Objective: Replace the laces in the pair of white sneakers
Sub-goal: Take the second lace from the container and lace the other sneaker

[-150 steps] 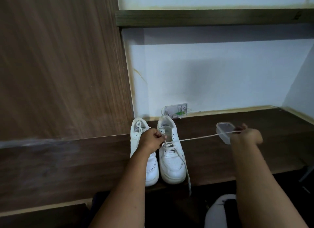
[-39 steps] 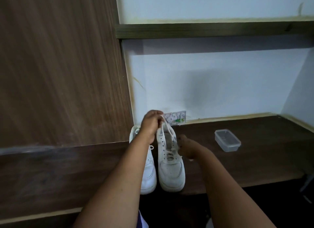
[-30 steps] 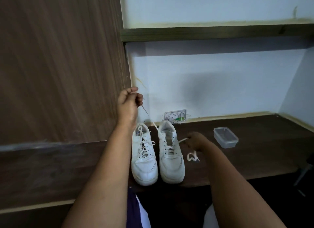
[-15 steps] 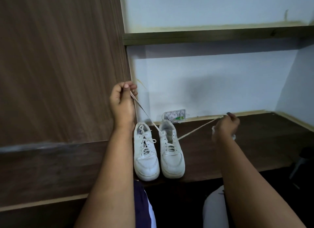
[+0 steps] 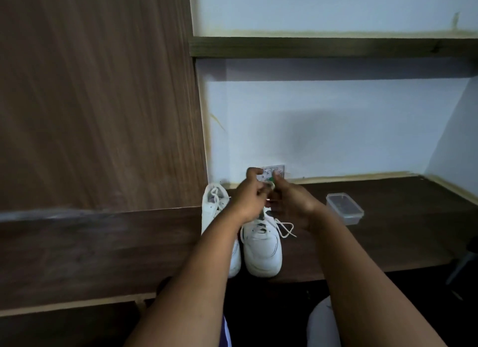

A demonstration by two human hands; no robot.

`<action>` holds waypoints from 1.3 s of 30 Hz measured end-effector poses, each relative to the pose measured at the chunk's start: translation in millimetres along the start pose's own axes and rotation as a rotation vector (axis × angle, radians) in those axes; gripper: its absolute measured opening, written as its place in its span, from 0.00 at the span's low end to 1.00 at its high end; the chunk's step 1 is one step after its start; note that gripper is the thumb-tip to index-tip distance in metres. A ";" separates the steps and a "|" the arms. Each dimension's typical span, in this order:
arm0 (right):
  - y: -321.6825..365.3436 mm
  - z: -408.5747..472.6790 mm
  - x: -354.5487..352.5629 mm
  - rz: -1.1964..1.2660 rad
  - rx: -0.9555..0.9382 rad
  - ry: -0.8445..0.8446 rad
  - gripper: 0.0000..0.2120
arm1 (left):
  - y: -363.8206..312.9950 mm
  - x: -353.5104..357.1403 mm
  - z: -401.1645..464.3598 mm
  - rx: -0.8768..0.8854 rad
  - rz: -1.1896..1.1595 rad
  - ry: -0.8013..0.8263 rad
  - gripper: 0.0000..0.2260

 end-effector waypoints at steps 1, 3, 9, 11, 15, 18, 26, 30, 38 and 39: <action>2.7 -4.4 7.1 0.023 -0.019 0.023 0.20 | -0.8 4.9 2.2 0.010 0.039 0.020 0.19; 8.0 -8.1 5.2 0.087 -0.107 -0.088 0.12 | -1.9 12.0 3.9 0.010 0.048 0.063 0.19; 4.0 -9.9 -65.7 0.319 -0.163 -0.615 0.15 | 30.3 26.5 0.0 -0.174 -0.068 0.249 0.10; 1.3 -14.6 -96.8 0.568 -0.206 -0.760 0.17 | 45.2 17.6 0.2 -0.197 0.052 0.293 0.08; -15.1 -27.0 -147.8 0.570 -0.186 -0.977 0.14 | 69.8 -5.7 5.6 -0.251 0.076 0.117 0.03; -22.3 -40.9 -165.2 0.126 -0.141 -1.135 0.12 | 84.0 -16.6 13.7 -0.284 -0.003 -0.093 0.08; 10.6 -67.2 -154.9 -0.574 -0.384 -1.395 0.22 | 129.4 9.4 23.5 -0.523 -0.010 -0.067 0.08; 23.8 -57.4 -126.7 -0.776 -0.448 -1.317 0.25 | 129.8 10.1 33.7 -0.494 -0.012 -0.117 0.18; -5.6 11.4 -56.9 -0.637 -0.424 -0.637 0.13 | 121.8 -0.7 40.5 -0.413 0.116 -0.080 0.09; -10.8 16.5 -55.4 -0.563 -0.396 -0.599 0.11 | 122.1 1.7 38.0 -0.405 0.176 -0.041 0.09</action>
Point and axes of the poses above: each hand's wrist, its own z-axis towards the middle knuckle, its own x-axis out of the palm, y = z × x, the point moved 7 cm from there along z, towards the middle knuckle, and after that the axes turned 5 degrees about x, right-handed, at the moved point
